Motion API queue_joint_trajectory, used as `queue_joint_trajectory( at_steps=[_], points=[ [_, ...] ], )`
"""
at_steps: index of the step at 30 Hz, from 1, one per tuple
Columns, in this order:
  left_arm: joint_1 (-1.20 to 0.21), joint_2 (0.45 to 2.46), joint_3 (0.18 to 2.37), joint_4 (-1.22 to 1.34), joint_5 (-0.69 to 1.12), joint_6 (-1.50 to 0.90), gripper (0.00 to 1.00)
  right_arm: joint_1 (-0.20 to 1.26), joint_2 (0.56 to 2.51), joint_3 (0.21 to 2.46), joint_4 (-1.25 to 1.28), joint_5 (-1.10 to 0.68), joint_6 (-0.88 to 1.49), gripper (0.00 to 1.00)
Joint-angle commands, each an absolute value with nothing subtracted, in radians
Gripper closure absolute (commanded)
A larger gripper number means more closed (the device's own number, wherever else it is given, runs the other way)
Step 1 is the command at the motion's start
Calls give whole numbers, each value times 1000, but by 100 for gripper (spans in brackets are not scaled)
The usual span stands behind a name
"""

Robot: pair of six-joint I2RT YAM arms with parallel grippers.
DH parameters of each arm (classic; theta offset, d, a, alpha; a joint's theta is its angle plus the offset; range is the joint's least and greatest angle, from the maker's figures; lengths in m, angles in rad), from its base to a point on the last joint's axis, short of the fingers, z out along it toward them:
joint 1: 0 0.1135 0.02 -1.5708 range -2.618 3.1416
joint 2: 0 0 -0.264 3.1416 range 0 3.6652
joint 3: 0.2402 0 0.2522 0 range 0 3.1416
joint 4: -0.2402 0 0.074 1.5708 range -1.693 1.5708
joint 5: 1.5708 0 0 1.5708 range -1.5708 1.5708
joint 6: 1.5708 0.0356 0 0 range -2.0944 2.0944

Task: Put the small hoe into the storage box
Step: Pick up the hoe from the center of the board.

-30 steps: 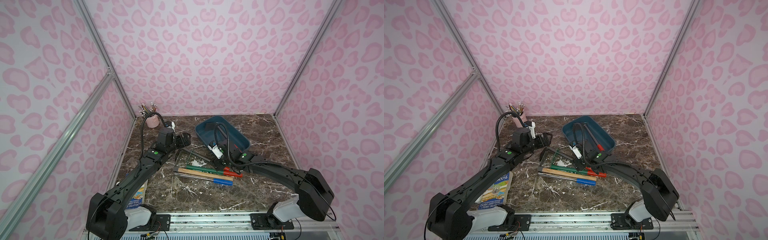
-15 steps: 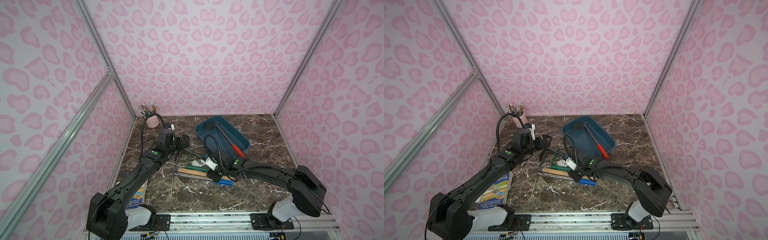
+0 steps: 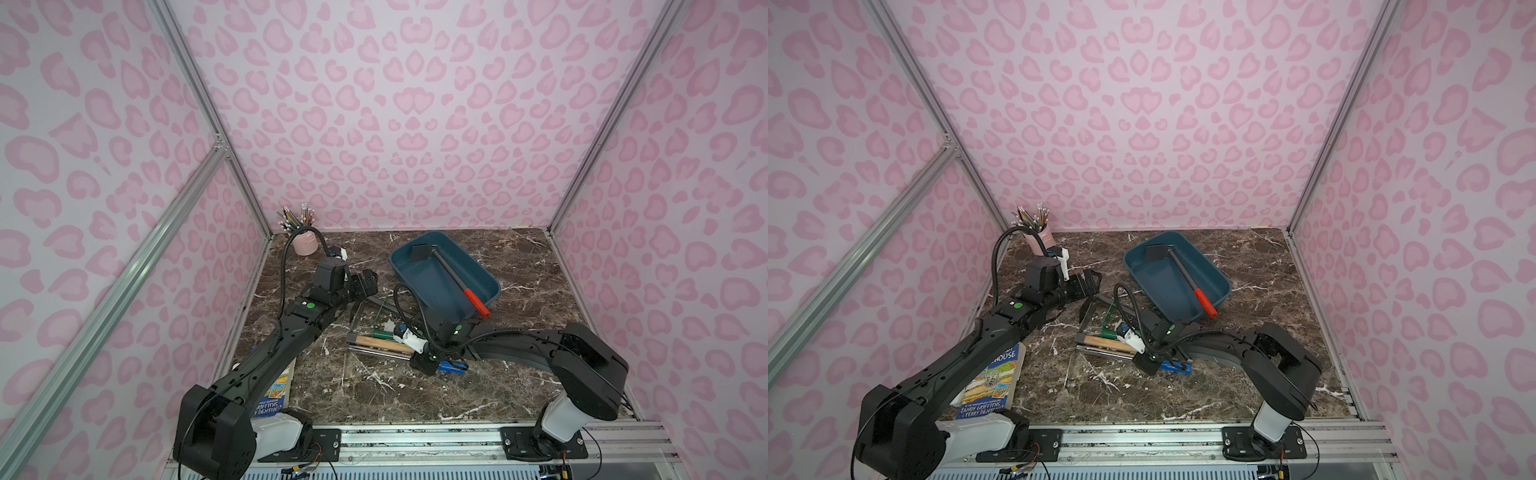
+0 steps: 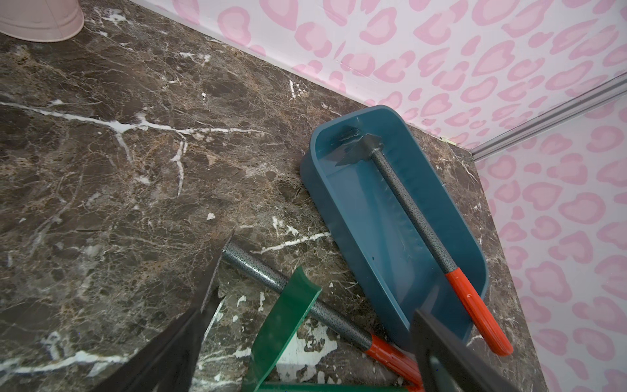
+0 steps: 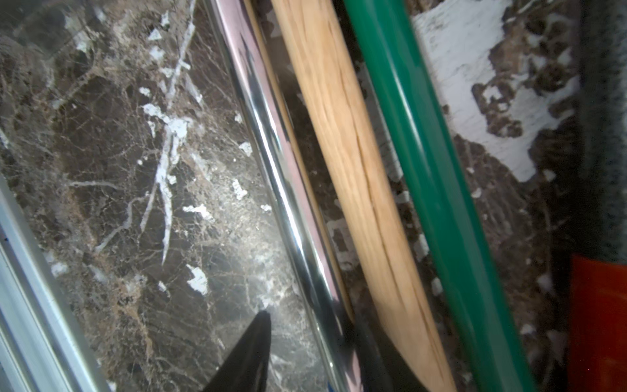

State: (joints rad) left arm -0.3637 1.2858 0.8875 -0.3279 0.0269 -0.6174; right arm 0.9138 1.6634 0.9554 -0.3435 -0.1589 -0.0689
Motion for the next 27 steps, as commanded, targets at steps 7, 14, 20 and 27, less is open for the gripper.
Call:
queue_joint_trajectory(
  at_steps=[7,14,20,27],
  points=[
    [-363,1282,881,-332,26,-611,1,922,1710,982,-347,-178,-96,57],
    [-363,1285,879,-332,31,-611,1,927,1750,996,-339,-166,-101,58],
    [-361,1269,872,-345,22,-607,1,933,1777,1005,-336,-150,-103,63],
    [-359,1261,869,-352,25,-607,1,938,1789,1005,-339,-148,-106,73]
  ],
)
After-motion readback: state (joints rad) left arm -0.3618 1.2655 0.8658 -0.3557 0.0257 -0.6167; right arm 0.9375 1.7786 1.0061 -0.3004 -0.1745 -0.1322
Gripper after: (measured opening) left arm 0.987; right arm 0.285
